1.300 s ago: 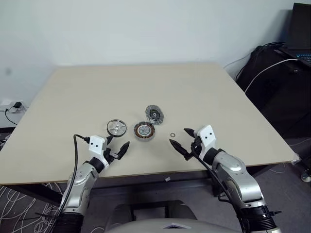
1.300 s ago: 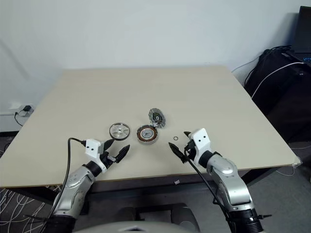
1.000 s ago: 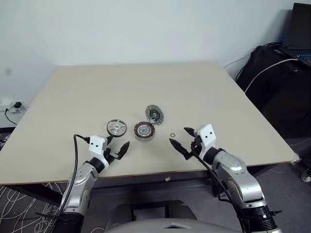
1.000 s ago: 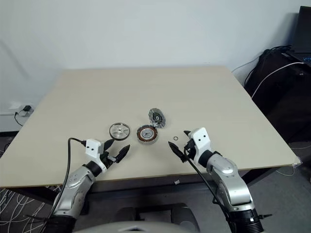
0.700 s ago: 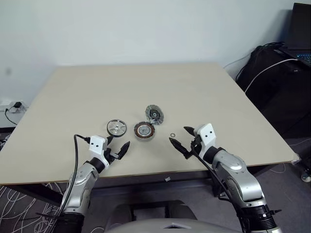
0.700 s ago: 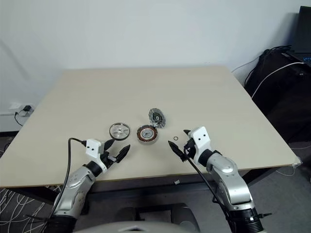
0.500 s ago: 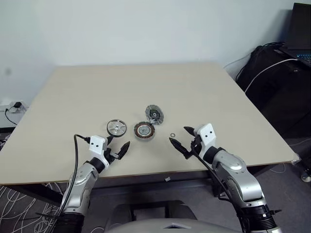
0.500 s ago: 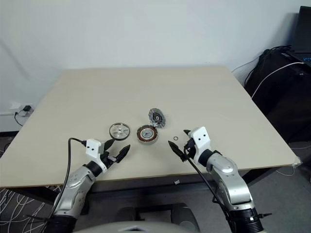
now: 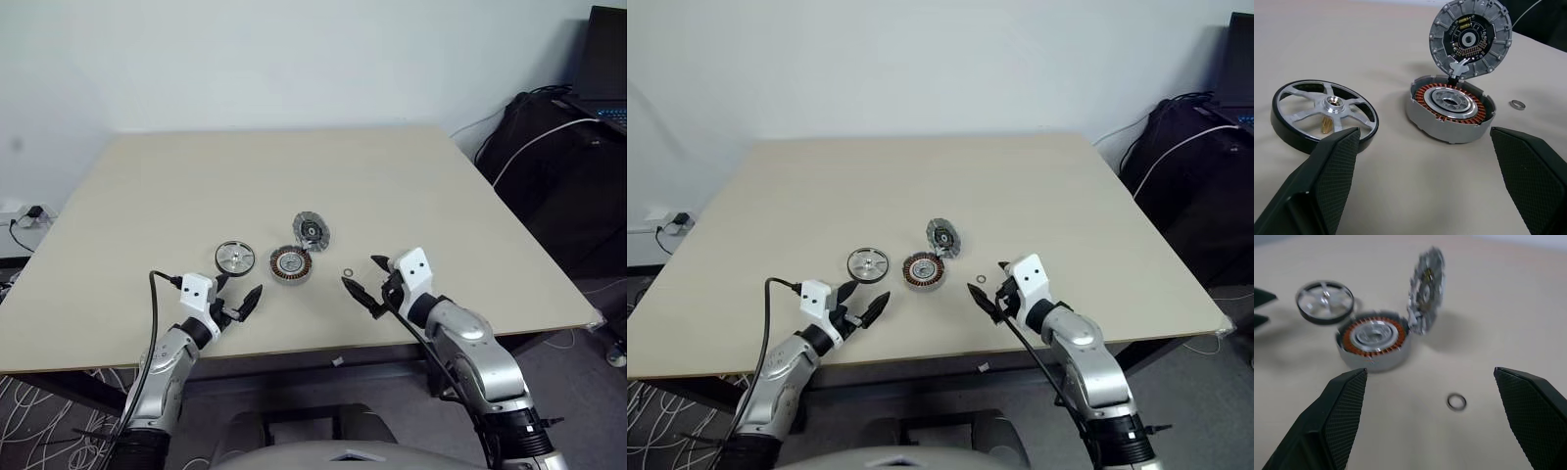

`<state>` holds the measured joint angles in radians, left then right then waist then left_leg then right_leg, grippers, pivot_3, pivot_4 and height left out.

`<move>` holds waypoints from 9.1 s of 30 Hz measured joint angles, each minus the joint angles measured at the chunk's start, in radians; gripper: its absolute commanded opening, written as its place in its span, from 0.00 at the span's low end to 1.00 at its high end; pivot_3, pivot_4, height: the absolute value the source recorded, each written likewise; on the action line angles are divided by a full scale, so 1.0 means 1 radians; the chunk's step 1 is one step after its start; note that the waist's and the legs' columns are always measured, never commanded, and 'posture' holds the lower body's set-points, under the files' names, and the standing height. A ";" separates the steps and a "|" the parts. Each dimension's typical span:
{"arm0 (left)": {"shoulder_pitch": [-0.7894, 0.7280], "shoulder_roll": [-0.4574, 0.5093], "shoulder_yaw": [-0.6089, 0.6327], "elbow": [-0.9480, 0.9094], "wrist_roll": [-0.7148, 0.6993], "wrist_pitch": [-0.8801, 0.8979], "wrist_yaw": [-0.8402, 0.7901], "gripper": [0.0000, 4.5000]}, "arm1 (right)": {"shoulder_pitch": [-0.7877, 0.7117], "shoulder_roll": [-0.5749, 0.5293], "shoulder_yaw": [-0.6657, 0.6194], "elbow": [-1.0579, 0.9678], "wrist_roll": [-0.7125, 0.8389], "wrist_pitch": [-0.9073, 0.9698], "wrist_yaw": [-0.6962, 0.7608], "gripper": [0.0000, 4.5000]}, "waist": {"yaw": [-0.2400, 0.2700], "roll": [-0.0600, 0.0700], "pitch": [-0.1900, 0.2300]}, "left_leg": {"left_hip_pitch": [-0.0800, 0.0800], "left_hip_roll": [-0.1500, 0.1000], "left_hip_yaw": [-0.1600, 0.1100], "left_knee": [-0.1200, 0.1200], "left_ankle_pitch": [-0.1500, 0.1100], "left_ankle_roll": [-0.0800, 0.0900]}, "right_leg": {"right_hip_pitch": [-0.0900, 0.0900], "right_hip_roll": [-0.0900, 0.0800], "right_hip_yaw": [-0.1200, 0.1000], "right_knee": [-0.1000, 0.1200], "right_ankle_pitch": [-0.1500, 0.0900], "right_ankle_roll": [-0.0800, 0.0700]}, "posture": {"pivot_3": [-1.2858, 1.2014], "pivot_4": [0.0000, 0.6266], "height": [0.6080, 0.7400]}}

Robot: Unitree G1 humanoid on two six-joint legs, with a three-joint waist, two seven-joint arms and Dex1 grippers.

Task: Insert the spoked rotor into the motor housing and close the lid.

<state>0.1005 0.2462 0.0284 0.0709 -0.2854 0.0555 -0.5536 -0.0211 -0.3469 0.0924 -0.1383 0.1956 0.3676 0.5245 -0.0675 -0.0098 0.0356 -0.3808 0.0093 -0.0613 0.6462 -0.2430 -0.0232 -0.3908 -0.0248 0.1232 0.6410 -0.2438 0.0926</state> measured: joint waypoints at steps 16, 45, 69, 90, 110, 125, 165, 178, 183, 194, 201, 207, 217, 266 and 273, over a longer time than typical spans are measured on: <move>-0.001 0.001 0.000 0.000 0.000 0.003 0.005 1.00 | -0.084 0.047 0.027 0.350 -0.077 -0.222 0.013 0.99 | -0.002 0.000 0.000 | 0.000 0.000 0.000 0.000 0.000 0.000 | 0.000 0.000 0.000 0.000 0.000 0.000 | 0.52 0.00 1.00; 0.006 -0.005 -0.001 0.000 0.001 0.000 0.005 1.00 | -0.323 0.129 0.030 0.676 -0.165 -0.246 -0.027 0.99 | -0.012 0.000 0.000 | 0.001 0.000 -0.001 0.000 0.000 0.000 | 0.007 0.000 0.000 0.001 0.000 0.000 | 0.52 0.00 1.00; 0.015 -0.008 -0.006 -0.035 0.000 0.023 0.023 1.00 | -0.407 0.162 0.015 0.808 -0.162 -0.213 -0.047 0.99 | -0.023 0.001 0.000 | 0.001 0.000 -0.001 0.000 0.000 0.000 | 0.008 0.000 0.000 0.001 0.000 0.000 | 0.52 0.00 1.00; 0.014 -0.009 -0.007 -0.031 0.001 0.003 0.011 1.00 | -0.397 0.160 0.004 0.807 -0.161 -0.187 -0.058 0.19 | -0.026 0.001 0.000 | 0.002 0.000 -0.001 0.000 0.000 0.000 | 0.008 0.000 0.000 0.001 0.000 0.000 | 0.52 0.00 1.00; 0.009 -0.011 -0.018 -0.030 0.000 0.005 0.024 1.00 | -0.258 0.113 0.157 0.220 -0.079 0.058 0.191 0.16 | -0.022 0.002 0.000 | 0.002 0.000 -0.001 0.000 0.000 0.000 | 0.001 0.000 0.000 0.001 0.000 0.000 | 0.52 0.00 1.00; 0.004 -0.028 -0.024 -0.007 0.003 -0.005 0.022 1.00 | -0.493 0.258 0.190 0.656 -0.203 -0.103 0.014 0.16 | -0.023 0.002 0.000 | -0.001 0.000 -0.001 -0.001 0.000 0.000 | 0.003 0.001 0.000 0.002 0.000 0.000 | 0.52 0.00 1.00; 0.004 -0.027 -0.024 0.005 0.003 -0.022 0.028 1.00 | -0.731 0.390 0.125 1.185 -0.267 -0.317 -0.021 0.45 | -0.056 0.003 0.001 | 0.001 0.000 -0.003 -0.001 0.000 0.000 | 0.006 0.001 -0.001 0.002 0.001 0.001 | 0.52 0.00 1.00; 0.004 -0.028 -0.024 0.014 0.003 -0.030 0.027 1.00 | -0.626 0.368 0.114 0.845 -0.220 -0.222 0.089 0.01 | -0.053 0.004 0.002 | 0.000 0.000 -0.004 -0.002 0.000 0.000 | 0.006 0.001 -0.002 0.002 0.002 0.004 | 0.52 0.00 1.00; 0.004 -0.028 -0.025 0.013 0.003 -0.021 0.029 1.00 | -0.602 0.346 0.136 0.791 -0.254 -0.133 0.036 0.01 | -0.053 0.004 0.002 | 0.000 0.000 -0.004 -0.001 0.000 0.000 | 0.006 0.001 -0.001 0.002 0.000 0.000 | 0.52 0.00 1.00; 0.004 -0.028 -0.026 -0.004 0.002 0.004 0.034 1.00 | -0.656 0.346 0.175 0.875 -0.314 -0.054 -0.034 0.01 | -0.054 0.004 0.002 | 0.000 0.000 -0.004 -0.001 0.000 0.000 | 0.006 0.001 -0.001 0.002 0.000 0.000 | 0.52 0.00 1.00; 0.004 -0.028 -0.025 -0.005 0.001 0.003 0.034 1.00 | -0.717 0.367 0.175 1.000 -0.318 -0.081 -0.055 0.01 | -0.055 0.004 0.002 | 0.000 0.000 -0.004 -0.002 0.000 0.000 | 0.006 0.001 -0.001 0.002 0.001 0.001 | 0.52 0.00 1.00; 0.004 -0.028 -0.025 -0.004 0.001 -0.003 0.032 1.00 | -0.744 0.372 0.173 1.065 -0.324 -0.117 -0.066 0.01 | -0.057 0.004 0.002 | 0.000 0.000 -0.004 -0.002 0.000 0.000 | 0.006 0.001 -0.001 0.002 0.001 0.001 | 0.52 0.00 1.00; 0.004 -0.030 -0.022 0.010 0.001 -0.023 0.029 1.00 | -0.748 0.380 0.172 1.077 -0.325 -0.129 -0.064 0.01 | -0.057 0.004 0.002 | 0.000 0.000 -0.004 -0.002 0.000 0.000 | 0.006 0.001 -0.001 0.002 0.001 0.002 | 0.52 0.00 1.00; 0.005 -0.032 -0.023 0.009 0.001 -0.017 0.029 1.00 | -0.771 0.402 0.148 1.154 -0.308 -0.185 -0.037 0.01 | -0.057 0.005 0.002 | 0.001 0.000 -0.004 -0.001 0.000 0.000 | 0.007 0.001 -0.002 0.002 0.001 0.002 | 0.52 0.00 1.00; 0.004 -0.044 -0.016 0.009 0.006 -0.031 0.045 1.00 | -0.661 0.374 0.133 0.955 -0.261 -0.211 0.049 0.01 | -0.055 0.005 0.002 | 0.000 -0.001 -0.005 -0.002 0.000 0.000 | 0.007 0.001 -0.002 0.002 0.002 0.004 | 0.52 0.00 1.00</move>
<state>0.1048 0.2024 0.0128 0.0802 -0.2796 0.0250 -0.5082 -0.6820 0.0275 0.2254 0.8170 -0.0656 0.1571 0.5733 -0.1225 -0.0049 0.0379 -0.3806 0.0088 -0.0664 0.6442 -0.2427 -0.0236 -0.3842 -0.0237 0.1216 0.6427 -0.2415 0.0966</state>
